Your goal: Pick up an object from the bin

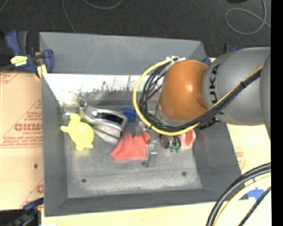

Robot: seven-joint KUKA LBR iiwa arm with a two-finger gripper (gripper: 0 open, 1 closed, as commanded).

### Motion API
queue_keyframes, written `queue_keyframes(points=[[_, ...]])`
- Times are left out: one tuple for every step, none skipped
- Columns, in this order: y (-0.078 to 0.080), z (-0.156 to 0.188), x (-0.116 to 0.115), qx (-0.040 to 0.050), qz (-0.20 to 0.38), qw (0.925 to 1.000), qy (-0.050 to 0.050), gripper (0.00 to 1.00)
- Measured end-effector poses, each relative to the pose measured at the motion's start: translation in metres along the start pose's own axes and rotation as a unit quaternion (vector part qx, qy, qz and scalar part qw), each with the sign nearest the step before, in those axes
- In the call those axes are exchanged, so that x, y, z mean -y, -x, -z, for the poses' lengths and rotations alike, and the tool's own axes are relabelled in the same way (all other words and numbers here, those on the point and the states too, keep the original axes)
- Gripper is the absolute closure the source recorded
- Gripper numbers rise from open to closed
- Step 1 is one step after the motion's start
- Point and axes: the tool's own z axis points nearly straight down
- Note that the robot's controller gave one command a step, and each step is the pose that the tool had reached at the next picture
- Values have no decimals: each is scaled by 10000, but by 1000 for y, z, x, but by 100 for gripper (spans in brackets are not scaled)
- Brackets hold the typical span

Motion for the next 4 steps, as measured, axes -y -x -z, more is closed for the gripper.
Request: queue_keyframes(points=[[2,5,0,39,-6,10000,2,0],[4,-7,1,46,217,9998,-5,0],[4,-66,17,52,805,9967,0,100],[4,-66,16,52,803,9968,1,100]])
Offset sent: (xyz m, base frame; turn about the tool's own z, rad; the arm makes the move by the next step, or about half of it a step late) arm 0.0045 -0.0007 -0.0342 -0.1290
